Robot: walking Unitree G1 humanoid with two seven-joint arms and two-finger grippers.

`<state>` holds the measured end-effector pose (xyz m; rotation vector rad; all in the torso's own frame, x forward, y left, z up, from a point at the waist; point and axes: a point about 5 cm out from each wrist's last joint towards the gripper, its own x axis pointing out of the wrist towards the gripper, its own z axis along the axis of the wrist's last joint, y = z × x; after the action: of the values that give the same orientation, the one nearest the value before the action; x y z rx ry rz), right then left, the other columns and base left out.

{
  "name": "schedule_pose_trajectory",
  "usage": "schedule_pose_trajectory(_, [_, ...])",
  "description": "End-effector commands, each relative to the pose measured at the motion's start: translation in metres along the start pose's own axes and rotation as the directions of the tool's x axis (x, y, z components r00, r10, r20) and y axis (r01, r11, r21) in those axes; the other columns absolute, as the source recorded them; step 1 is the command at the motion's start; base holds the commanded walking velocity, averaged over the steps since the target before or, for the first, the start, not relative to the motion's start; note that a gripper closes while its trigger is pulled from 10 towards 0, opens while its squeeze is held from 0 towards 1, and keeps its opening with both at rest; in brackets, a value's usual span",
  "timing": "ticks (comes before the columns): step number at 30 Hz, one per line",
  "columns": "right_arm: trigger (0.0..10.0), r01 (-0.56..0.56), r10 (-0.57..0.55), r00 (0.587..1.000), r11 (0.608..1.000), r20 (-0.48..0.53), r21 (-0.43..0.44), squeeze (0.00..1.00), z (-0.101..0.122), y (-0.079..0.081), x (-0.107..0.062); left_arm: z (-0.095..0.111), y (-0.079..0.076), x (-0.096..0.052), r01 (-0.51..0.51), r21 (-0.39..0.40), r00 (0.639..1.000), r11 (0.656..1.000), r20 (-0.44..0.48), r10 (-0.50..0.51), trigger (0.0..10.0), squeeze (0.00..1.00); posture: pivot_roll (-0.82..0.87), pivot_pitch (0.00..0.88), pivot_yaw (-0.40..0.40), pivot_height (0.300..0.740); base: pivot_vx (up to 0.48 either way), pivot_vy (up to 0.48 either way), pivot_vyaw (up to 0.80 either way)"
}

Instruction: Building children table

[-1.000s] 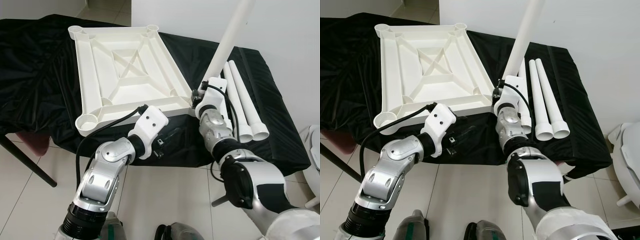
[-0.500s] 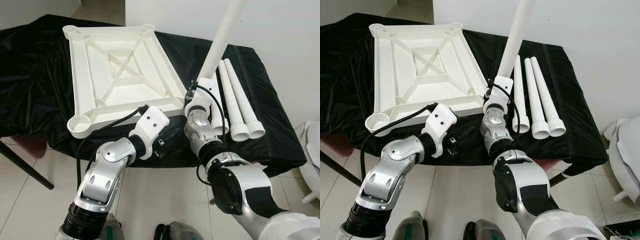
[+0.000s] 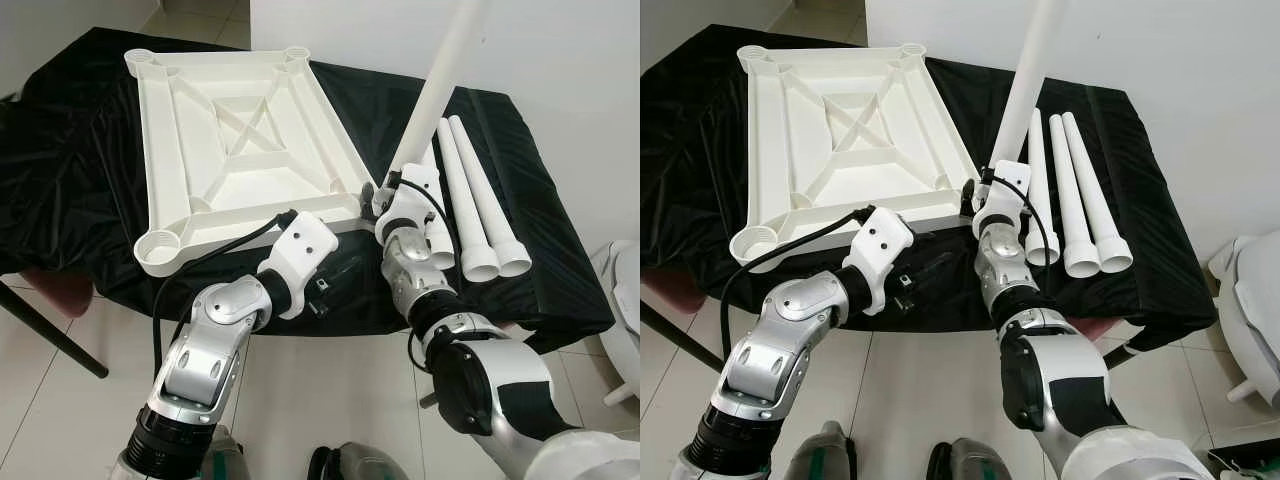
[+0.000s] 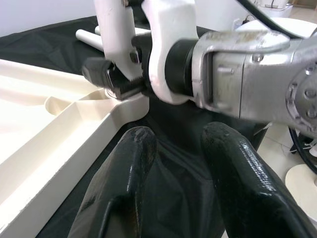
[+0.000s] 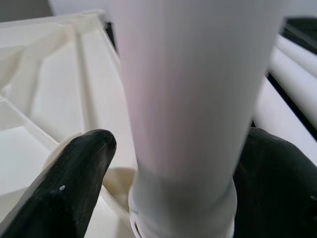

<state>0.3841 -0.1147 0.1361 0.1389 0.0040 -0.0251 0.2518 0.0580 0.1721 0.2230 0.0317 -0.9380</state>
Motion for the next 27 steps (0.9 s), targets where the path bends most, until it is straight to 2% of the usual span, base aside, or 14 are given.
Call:
schedule_pose_trajectory(1, [10.0,-0.065,0.066,0.998,0.998,0.017,-0.024,0.00,0.003,-0.005,0.001,0.000,0.001,0.002,-0.062,-0.010,0.998,0.998,-0.001,0.062,10.0,0.00,0.09,0.024,-0.099,0.740,0.000,0.000,0.00])
schedule_pose_trajectory(2, [10.0,-0.111,0.112,0.994,0.993,0.010,-0.050,0.00,0.005,-0.007,0.002,0.000,0.000,0.002,-0.057,-0.012,0.998,0.998,-0.003,0.057,10.0,0.00,0.09,0.024,-0.099,0.740,0.000,0.000,0.00])
schedule_pose_trajectory(5, [10.0,-0.138,0.138,0.990,0.988,0.002,-0.064,0.00,0.006,-0.009,0.003,0.000,0.000,0.002,-0.054,-0.013,0.999,0.998,-0.004,0.054,10.0,0.00,0.09,0.024,-0.099,0.740,0.000,0.000,0.00])
schedule_pose_trajectory(7, [10.0,-0.227,0.225,0.974,0.968,-0.028,-0.103,0.00,0.007,-0.012,0.005,-0.001,-0.003,0.002,-0.046,-0.017,0.999,0.999,-0.005,0.046,10.0,0.00,0.09,0.025,-0.099,0.740,0.000,0.000,0.00])
schedule_pose_trajectory(12, [10.0,-0.276,0.273,0.961,0.953,-0.043,-0.121,0.00,0.008,-0.012,0.005,0.000,-0.004,0.003,-0.043,-0.019,0.999,0.999,-0.004,0.043,10.0,0.00,0.10,0.024,-0.099,0.740,0.000,0.000,0.00])
schedule_pose_trajectory(15, [10.0,-0.373,0.366,0.928,0.914,-0.074,-0.163,0.00,0.010,-0.011,0.006,0.000,-0.005,0.004,-0.041,-0.019,0.999,0.999,-0.002,0.041,10.0,0.00,0.10,0.022,-0.099,0.740,0.000,0.000,0.00])
schedule_pose_trajectory(16, [10.0,-0.373,0.366,0.928,0.914,-0.074,-0.163,0.00,0.010,-0.011,0.006,0.000,-0.005,0.004,-0.041,-0.019,0.999,0.999,-0.002,0.041,10.0,0.00,0.10,0.022,-0.099,0.740,0.000,0.000,0.00])
schedule_pose_trajectory(17, [10.0,-0.405,0.395,0.914,0.892,-0.087,-0.202,0.00,0.012,-0.012,0.006,0.001,-0.004,0.004,-0.041,-0.019,0.999,0.999,-0.002,0.041,10.0,0.00,0.10,0.021,-0.099,0.740,0.000,0.000,0.00])
schedule_pose_trajectory(22, [10.0,-0.453,0.438,0.891,0.855,-0.117,-0.251,0.00,0.016,-0.011,0.008,0.001,-0.003,0.003,-0.045,-0.019,0.999,0.999,-0.003,0.045,10.0,0.00,0.11,0.018,-0.101,0.740,0.000,0.000,0.00])
schedule_pose_trajectory(24, [10.0,-0.453,0.438,0.891,0.855,-0.117,-0.251,0.00,0.016,-0.011,0.008,0.001,-0.003,0.003,-0.045,-0.019,0.999,0.999,-0.003,0.045,10.0,0.00,0.11,0.018,-0.101,0.740,0.000,0.000,0.00])
schedule_pose_trajectory(25, [7.2,-0.458,0.441,0.889,0.852,-0.124,-0.252,0.00,0.017,-0.011,0.008,0.001,-0.003,0.003,-0.047,-0.020,0.999,0.999,-0.004,0.047,10.0,0.00,0.11,0.018,-0.101,0.740,0.000,0.000,0.00])
schedule_pose_trajectory(26, [1.1,-0.454,0.430,0.891,0.855,-0.147,-0.252,0.00,0.015,-0.012,0.009,0.001,-0.003,0.003,-0.049,-0.019,0.999,0.999,-0.005,0.049,10.0,0.00,0.12,0.016,-0.105,0.740,0.000,0.000,0.00])
schedule_pose_trajectory(27, [1.1,-0.454,0.430,0.891,0.855,-0.147,-0.252,0.00,0.015,-0.012,0.009,0.001,-0.003,0.003,-0.049,-0.019,0.999,0.999,-0.005,0.049,10.0,0.00,0.12,0.016,-0.105,0.740,0.000,0.000,0.00])
